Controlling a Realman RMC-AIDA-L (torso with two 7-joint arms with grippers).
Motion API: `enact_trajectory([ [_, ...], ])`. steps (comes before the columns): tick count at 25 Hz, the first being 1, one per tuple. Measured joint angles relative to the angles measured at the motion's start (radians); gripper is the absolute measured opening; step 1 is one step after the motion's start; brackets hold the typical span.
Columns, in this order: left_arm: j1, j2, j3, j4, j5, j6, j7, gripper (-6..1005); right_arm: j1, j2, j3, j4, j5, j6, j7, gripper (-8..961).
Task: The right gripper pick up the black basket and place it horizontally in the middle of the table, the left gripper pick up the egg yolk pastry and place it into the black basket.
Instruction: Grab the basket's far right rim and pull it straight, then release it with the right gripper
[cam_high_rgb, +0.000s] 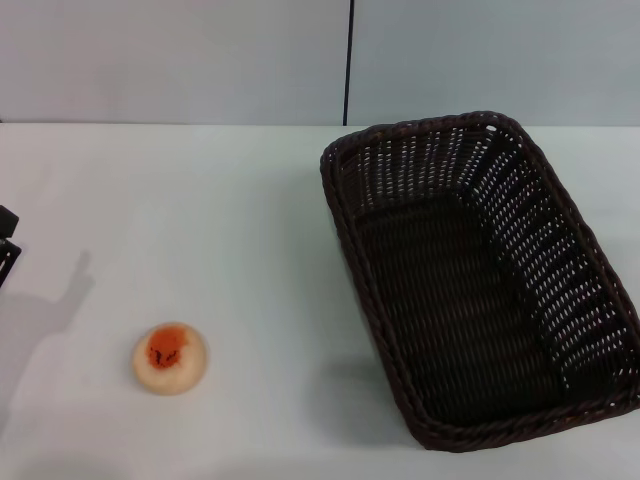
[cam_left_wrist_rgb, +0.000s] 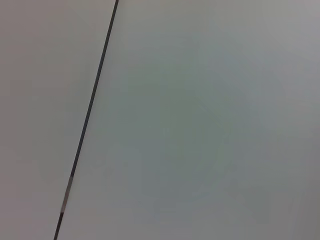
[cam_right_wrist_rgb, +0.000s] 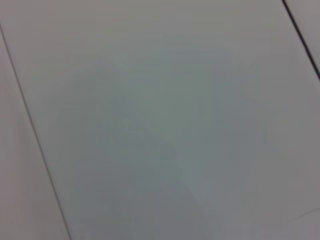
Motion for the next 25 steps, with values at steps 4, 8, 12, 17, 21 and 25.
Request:
enact_trajectory([
  [4, 0.0, -0.001, 0.0, 0.0, 0.0, 0.001, -0.002, 832, -0.002, -0.003, -0.005, -0.009, -0.021, -0.014, 0.009, 673],
  [8, 0.0, -0.001, -0.002, 0.001, -0.001, 0.001, 0.001, 831, -0.009, -0.005, -0.005, -0.056, -0.045, -0.064, 0.057, 662],
  [12, -0.004, -0.003, -0.003, 0.001, -0.001, -0.006, 0.001, 831, 0.012, -0.011, -0.008, -0.299, -0.212, -0.129, 0.32, 650],
  [17, -0.007, -0.003, -0.002, 0.001, 0.0, -0.008, 0.001, 830, 0.115, -0.066, -0.029, -0.598, -0.494, -0.235, 0.732, 635],
  [21, -0.006, -0.003, -0.003, 0.001, 0.0, -0.009, 0.001, 829, 0.205, -0.103, -0.044, -0.716, -0.671, -0.316, 0.907, 624],
  [25, 0.002, -0.003, 0.0, 0.001, 0.0, -0.01, 0.002, 828, 0.307, -0.139, -0.087, -0.761, -0.792, -0.394, 1.058, 612],
])
